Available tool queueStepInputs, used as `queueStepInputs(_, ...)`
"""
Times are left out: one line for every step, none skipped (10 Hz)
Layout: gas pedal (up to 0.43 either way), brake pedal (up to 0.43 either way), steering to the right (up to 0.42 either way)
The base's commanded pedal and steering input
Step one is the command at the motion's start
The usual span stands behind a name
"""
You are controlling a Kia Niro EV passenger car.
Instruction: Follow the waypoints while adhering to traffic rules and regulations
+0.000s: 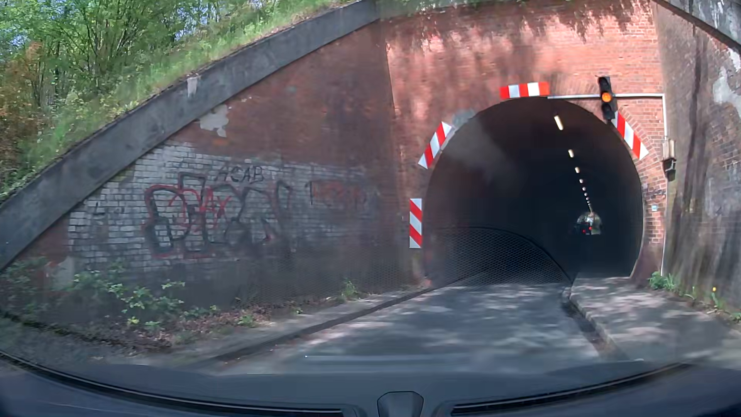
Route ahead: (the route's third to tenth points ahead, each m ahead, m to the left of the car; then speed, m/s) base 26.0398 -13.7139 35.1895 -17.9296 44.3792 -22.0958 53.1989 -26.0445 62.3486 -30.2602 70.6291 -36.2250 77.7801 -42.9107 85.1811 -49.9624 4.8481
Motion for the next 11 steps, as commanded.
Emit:
queueStepInputs(0.0, 0.0, 0.18)
queueStepInputs(0.0, 0.0, 0.183)
queueStepInputs(0.0, 0.0, 0.188)
queueStepInputs(0.0, 0.0, 0.196)
queueStepInputs(0.0, 0.0, 0.209)
queueStepInputs(0.0, 0.0, 0.219)
queueStepInputs(0.0, 0.0, 0.225)
queueStepInputs(0.0, 0.0, 0.233)
queueStepInputs(0.0, 0.0, 0.238)
queueStepInputs(0.0, 0.0, 0.237)
queueStepInputs(0.0, 0.0, 0.232)
